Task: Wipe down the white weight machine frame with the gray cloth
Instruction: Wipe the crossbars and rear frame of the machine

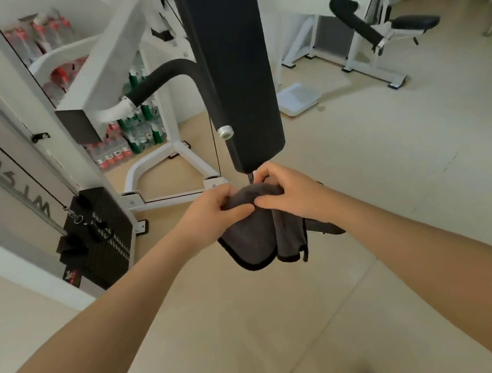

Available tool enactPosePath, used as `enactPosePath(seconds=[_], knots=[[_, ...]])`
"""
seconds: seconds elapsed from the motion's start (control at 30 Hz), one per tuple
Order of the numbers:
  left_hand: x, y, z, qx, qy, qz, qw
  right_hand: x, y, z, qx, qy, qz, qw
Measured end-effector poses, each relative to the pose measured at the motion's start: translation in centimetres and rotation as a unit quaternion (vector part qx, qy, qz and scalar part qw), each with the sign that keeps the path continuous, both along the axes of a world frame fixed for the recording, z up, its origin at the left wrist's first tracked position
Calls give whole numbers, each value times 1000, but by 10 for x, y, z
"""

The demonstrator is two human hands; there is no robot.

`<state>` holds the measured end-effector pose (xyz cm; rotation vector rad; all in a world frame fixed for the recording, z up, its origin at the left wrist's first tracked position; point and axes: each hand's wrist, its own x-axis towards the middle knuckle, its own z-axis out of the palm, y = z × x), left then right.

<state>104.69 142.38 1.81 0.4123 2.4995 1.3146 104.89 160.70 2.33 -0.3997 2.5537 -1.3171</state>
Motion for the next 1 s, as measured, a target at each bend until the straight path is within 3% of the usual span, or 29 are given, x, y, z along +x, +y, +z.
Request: enactPosePath(seconds=[0.33, 0.53, 0.8, 1.0], knots=[[-26, 180, 14, 64, 23, 24, 997, -19, 192, 13, 87, 76, -73, 991], [-50, 269, 28, 115, 28, 95, 988, -56, 284, 23, 126, 119, -83, 981], [-133, 341, 32, 120, 45, 138, 982, -144, 376, 38, 28, 102, -80, 991], [-243, 397, 35, 146, 73, 155, 974, -250, 440, 56, -49, 77, -81, 993]])
